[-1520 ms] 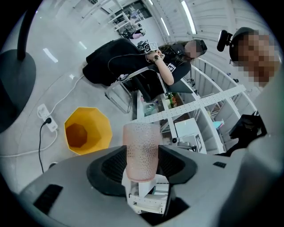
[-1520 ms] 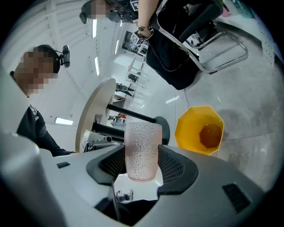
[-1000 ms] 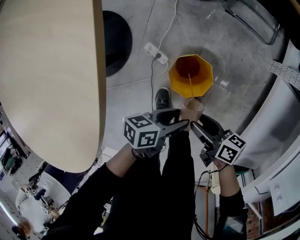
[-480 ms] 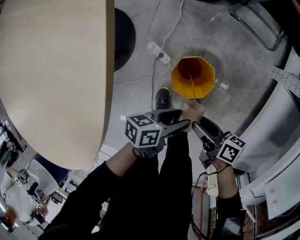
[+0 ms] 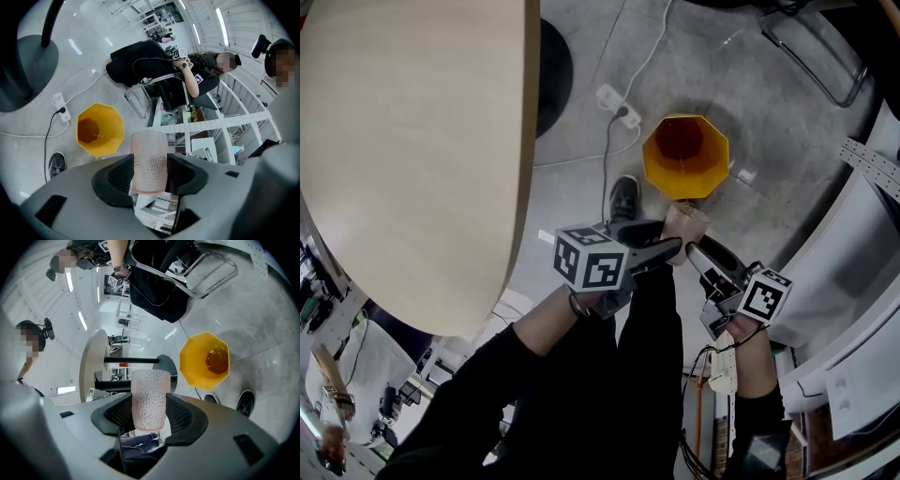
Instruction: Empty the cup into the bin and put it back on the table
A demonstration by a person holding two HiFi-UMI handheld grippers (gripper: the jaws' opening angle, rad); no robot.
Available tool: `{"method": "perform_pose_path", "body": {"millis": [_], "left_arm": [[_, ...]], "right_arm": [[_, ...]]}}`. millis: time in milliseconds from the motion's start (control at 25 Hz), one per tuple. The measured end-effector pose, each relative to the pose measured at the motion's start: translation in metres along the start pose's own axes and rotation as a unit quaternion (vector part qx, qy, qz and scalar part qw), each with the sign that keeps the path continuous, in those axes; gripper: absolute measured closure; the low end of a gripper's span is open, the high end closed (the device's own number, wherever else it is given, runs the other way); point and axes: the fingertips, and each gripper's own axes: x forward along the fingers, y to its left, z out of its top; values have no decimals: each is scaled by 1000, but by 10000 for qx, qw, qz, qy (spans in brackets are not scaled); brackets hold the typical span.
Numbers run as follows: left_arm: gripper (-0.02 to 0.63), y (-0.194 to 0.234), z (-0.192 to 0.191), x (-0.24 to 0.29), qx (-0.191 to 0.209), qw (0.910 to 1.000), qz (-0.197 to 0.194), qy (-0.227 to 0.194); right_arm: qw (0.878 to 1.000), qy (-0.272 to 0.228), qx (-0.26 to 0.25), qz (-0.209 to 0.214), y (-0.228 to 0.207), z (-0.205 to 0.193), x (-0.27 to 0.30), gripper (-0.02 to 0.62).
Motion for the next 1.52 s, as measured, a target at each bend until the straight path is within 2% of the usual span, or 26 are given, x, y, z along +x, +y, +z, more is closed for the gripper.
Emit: {"method": "perform_pose_path", "body": {"millis": [320,1000,1320,1520], "left_arm": [[374,0,-3,1,-39,10000,47,19],[374,-6,1,-2,70,10000,-29,-48],[374,-31,3,-11,397,9990,-183,-48],[374,-57,12,-23,617,9976,-268,-182]], "right_arm": [[9999,55,139,-13,-2,-3,-1,368],[10000,13,-86,19,6,1,-3,368],[9971,60,-761,53,31,5,-15,368],[9905,56,-1372,77,61,14,-24,368]]}}
